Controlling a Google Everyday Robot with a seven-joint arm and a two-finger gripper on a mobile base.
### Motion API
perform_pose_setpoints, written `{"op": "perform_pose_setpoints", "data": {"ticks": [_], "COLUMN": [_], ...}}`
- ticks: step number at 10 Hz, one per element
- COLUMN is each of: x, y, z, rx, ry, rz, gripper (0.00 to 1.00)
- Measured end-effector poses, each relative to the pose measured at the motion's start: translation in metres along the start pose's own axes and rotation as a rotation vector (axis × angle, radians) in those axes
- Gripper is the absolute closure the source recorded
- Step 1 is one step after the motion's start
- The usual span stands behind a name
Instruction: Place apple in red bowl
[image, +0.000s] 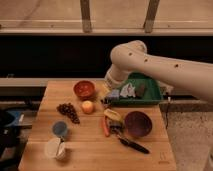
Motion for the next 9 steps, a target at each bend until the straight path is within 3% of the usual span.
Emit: {"op": "perform_pose_setpoints", "data": {"ticks": [3,5,6,9], "x": [-0.054,-0.073,-0.076,-0.076], "y": [0.045,0.068,0.074,0.073], "z": [0.034,0.057,0.067,0.068], "rx": [-0.048,-0.085,-0.099,-0.099], "ry": [0.021,0.031,0.035,0.035], "rz": [-0.146,-0.233,-0.264,-0.265], "gripper": [0.34,0.34,0.34,0.34]}}
